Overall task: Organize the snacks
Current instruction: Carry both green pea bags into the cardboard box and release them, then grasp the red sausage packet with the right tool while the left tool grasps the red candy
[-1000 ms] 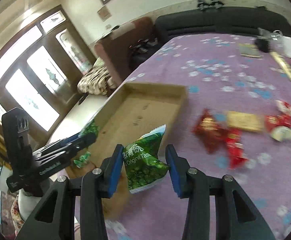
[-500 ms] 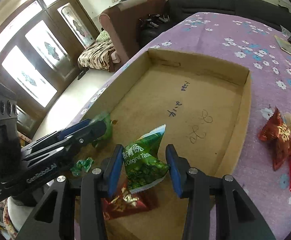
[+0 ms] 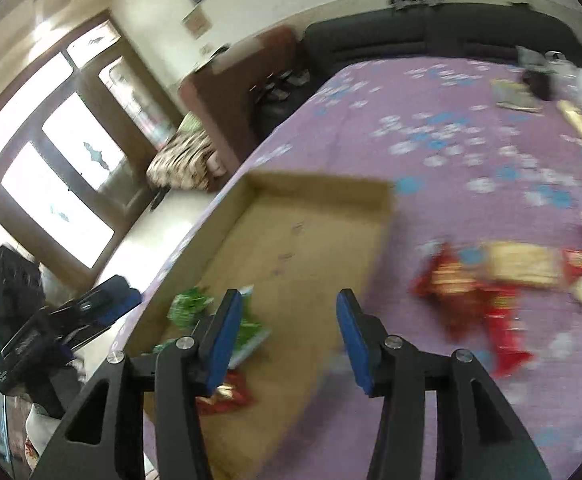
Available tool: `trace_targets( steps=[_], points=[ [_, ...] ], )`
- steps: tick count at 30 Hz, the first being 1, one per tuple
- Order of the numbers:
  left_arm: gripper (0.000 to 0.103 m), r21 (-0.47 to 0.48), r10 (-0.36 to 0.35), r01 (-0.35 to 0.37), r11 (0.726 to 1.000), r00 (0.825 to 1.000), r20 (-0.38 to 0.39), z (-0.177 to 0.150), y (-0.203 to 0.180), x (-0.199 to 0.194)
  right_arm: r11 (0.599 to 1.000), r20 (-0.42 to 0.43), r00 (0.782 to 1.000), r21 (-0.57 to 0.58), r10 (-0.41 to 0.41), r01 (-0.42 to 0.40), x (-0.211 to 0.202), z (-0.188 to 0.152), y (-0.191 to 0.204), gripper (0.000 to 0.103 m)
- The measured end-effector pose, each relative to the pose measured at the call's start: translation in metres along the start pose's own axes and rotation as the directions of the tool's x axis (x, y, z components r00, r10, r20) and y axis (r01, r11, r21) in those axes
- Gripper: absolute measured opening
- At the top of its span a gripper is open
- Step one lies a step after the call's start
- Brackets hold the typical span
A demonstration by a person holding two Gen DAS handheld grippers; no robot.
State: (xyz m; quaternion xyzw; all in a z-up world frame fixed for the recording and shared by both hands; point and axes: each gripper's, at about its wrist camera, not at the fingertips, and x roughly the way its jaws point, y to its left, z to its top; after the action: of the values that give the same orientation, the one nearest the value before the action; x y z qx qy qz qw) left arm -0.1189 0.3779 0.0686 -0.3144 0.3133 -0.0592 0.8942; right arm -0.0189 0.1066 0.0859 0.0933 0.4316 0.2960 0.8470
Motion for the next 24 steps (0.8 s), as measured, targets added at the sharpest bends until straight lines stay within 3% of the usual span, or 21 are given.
trace_targets(
  steps=[6, 10, 14, 21, 22, 23, 24],
  points=[
    [0.081, 0.011, -0.148, 0.149, 0.989, 0.987, -0.057, -0.015, -0.039, 0.012, 0.978, 0.04, 0.986, 0.137, -0.162, 0.155, -0.046, -0.009, -0.097, 0.052],
    [0.081, 0.08, -0.14, 0.153, 0.985, 0.979, -0.148, -0.031, -0.071, 0.037, 0.971, 0.007, 0.982, 0.149, -0.191, 0.188, -0.042, -0.023, -0.122, 0.052],
    [0.081, 0.145, -0.097, 0.13, 0.981, 0.971, -0.217, -0.047, -0.098, 0.058, 0.977, -0.012, 0.982, 0.1, -0.19, 0.19, -0.028, -0.031, -0.116, 0.052],
    [0.081, 0.199, -0.049, 0.099, 0.975, 0.969, -0.244, -0.055, -0.123, 0.075, 0.972, -0.019, 0.971, -0.019, -0.237, 0.236, 0.009, -0.028, -0.093, 0.051],
    [0.081, 0.202, -0.042, 0.094, 0.975, 0.968, -0.246, -0.054, -0.125, 0.079, 0.97, -0.017, 0.97, -0.025, -0.243, 0.243, 0.011, -0.028, -0.093, 0.04],
    [0.081, 0.206, -0.037, 0.091, 0.974, 0.967, -0.251, -0.054, -0.128, 0.083, 0.969, -0.022, 0.969, -0.03, -0.244, 0.244, 0.014, -0.028, -0.094, 0.023],
    [0.081, 0.209, -0.032, 0.088, 0.974, 0.966, -0.257, -0.054, -0.131, 0.088, 0.971, -0.034, 0.971, -0.026, -0.238, 0.237, 0.018, -0.029, -0.096, 0.019]
  ],
)
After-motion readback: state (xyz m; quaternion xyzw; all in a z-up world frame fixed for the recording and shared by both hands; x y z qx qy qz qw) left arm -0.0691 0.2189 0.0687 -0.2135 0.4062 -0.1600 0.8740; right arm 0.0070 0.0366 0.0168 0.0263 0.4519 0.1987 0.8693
